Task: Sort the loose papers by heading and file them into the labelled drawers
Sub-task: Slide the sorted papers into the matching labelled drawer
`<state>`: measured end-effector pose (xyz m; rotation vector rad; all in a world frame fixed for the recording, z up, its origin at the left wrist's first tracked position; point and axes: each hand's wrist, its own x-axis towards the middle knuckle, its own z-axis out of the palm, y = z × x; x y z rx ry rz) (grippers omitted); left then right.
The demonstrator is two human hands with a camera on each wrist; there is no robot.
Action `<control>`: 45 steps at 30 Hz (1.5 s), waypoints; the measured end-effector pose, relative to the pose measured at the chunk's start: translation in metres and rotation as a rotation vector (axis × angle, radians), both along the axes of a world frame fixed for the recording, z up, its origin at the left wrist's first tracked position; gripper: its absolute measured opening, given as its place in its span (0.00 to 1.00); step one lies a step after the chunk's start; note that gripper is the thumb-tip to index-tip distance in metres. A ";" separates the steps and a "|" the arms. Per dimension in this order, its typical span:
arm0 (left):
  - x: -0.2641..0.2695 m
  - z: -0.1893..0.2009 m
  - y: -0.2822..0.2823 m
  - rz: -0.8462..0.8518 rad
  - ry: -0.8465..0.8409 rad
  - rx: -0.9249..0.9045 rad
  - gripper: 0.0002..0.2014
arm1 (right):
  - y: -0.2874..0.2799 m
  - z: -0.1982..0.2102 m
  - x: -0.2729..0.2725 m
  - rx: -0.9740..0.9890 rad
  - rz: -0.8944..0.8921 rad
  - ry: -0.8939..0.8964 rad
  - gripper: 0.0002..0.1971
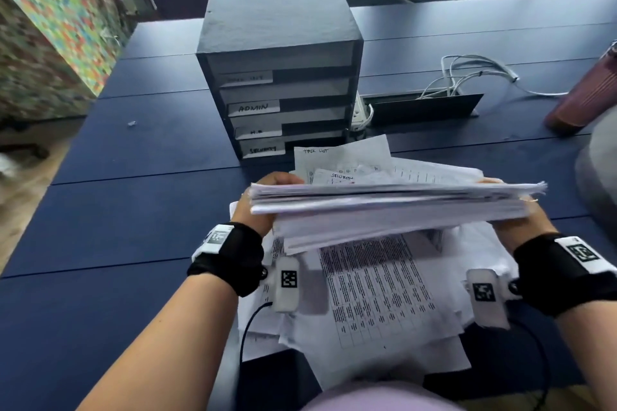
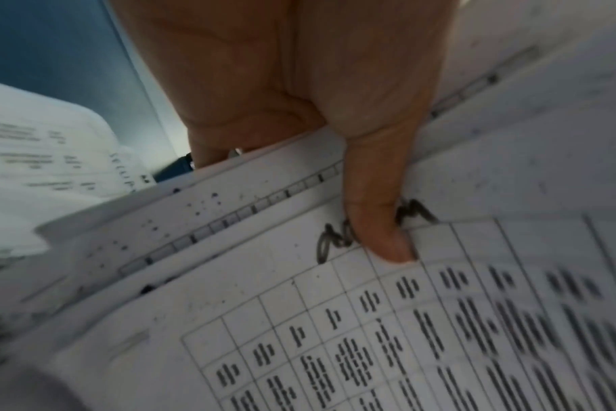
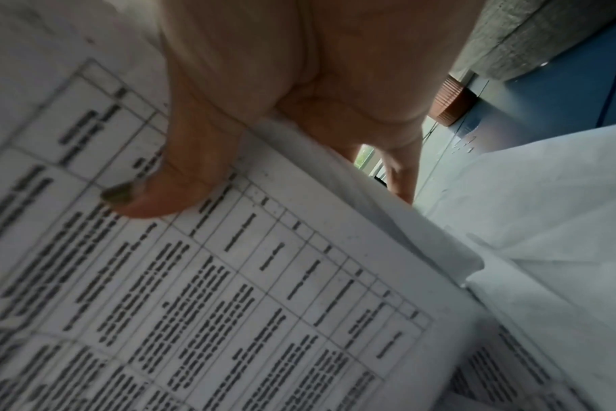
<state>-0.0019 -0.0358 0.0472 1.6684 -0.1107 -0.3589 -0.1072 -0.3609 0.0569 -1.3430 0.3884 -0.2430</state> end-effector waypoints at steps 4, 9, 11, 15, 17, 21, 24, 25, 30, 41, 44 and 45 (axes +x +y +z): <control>0.010 -0.002 0.000 0.108 0.008 0.012 0.11 | 0.005 0.003 -0.001 -0.156 -0.062 -0.053 0.13; 0.006 -0.002 -0.001 0.228 -0.030 -0.117 0.15 | 0.021 0.004 -0.001 -0.171 -0.048 -0.078 0.18; 0.002 -0.006 0.002 0.227 -0.030 -0.126 0.18 | 0.019 -0.002 -0.003 -0.229 -0.013 0.019 0.33; -0.003 -0.010 0.001 0.186 -0.052 -0.087 0.25 | 0.012 -0.013 -0.005 -0.269 0.016 0.089 0.39; -0.002 -0.011 -0.001 0.175 -0.055 -0.077 0.20 | 0.011 -0.016 -0.005 -0.256 -0.025 0.083 0.28; -0.001 -0.012 0.000 0.158 -0.060 -0.053 0.14 | 0.009 -0.017 -0.007 -0.216 -0.036 0.074 0.28; -0.002 -0.016 0.002 0.157 -0.038 -0.042 0.17 | 0.013 -0.013 -0.008 -0.204 -0.086 0.081 0.27; -0.002 -0.017 0.002 0.158 -0.027 -0.048 0.16 | 0.014 -0.015 -0.008 -0.240 -0.123 0.089 0.24; -0.007 -0.014 0.002 0.126 0.000 -0.077 0.15 | 0.022 -0.020 -0.006 -0.381 -0.244 0.105 0.18; -0.010 -0.016 0.005 0.129 0.022 -0.061 0.15 | 0.029 -0.025 -0.010 -0.395 -0.227 0.123 0.22; -0.012 -0.016 0.004 0.192 0.003 -0.083 0.16 | 0.032 -0.026 -0.011 -0.501 -0.284 0.174 0.16; -0.013 -0.016 0.004 0.216 -0.003 -0.098 0.18 | 0.033 -0.027 -0.010 -0.539 -0.306 0.205 0.15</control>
